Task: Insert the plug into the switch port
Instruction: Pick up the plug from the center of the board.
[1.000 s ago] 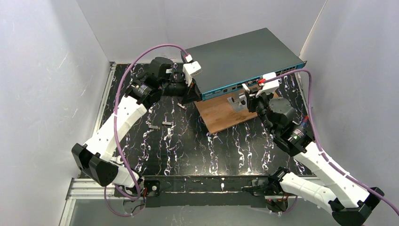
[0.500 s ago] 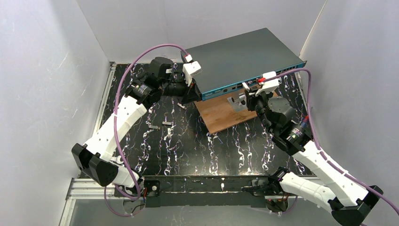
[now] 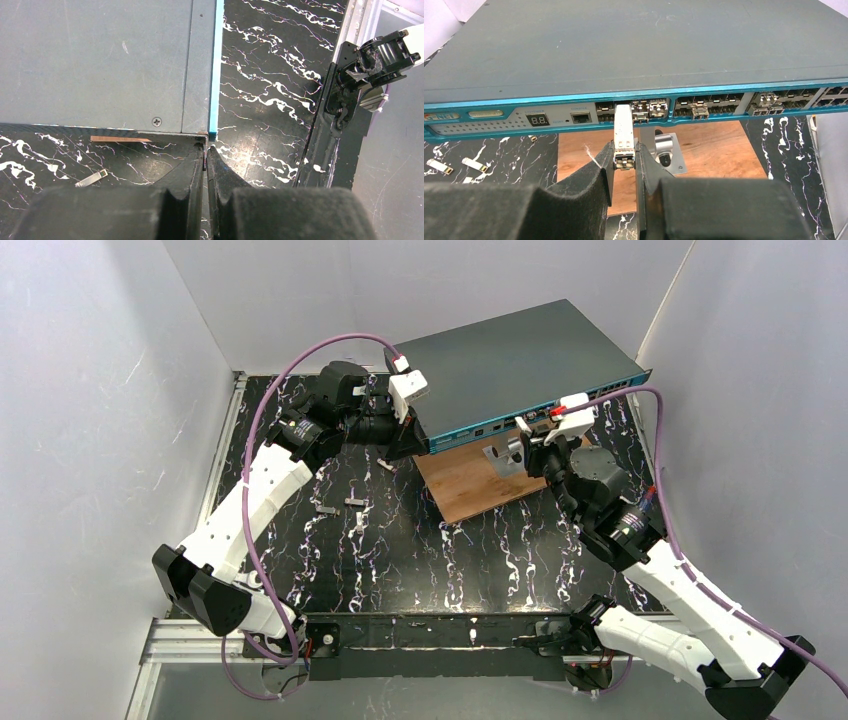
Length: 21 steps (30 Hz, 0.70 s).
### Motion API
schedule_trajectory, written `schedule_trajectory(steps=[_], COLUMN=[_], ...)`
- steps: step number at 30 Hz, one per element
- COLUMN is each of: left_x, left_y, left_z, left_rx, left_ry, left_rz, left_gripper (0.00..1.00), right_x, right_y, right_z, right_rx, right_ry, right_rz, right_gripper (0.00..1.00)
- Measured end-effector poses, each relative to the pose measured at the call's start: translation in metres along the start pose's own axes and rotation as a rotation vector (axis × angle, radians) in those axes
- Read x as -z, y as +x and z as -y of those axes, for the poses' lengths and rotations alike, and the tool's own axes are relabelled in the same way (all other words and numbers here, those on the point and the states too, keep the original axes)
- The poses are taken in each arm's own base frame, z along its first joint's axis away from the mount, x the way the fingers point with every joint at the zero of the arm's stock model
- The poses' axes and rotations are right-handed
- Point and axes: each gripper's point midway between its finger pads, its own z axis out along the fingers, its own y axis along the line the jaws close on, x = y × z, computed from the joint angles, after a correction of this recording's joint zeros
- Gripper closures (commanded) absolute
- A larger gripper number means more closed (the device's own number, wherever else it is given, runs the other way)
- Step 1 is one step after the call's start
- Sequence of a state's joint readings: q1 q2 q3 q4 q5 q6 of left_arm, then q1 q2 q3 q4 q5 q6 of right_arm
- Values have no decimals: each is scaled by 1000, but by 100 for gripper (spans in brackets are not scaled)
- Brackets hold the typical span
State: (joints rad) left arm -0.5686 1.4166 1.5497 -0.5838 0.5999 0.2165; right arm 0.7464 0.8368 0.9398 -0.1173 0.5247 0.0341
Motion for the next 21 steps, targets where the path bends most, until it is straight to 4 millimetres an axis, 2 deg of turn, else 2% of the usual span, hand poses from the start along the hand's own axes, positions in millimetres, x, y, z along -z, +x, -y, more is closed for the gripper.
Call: schedule_trajectory(steps=[21], left_x=[0], left_y=[0], left_z=[1], left_rx=[0], left_ry=[7], left_rz=[1], left_gripper=[100], right_x=[-2], right_y=[2], right_z=[1], right_rx=[-16], right_ry=[12], right_rz=[10], right_gripper=[99])
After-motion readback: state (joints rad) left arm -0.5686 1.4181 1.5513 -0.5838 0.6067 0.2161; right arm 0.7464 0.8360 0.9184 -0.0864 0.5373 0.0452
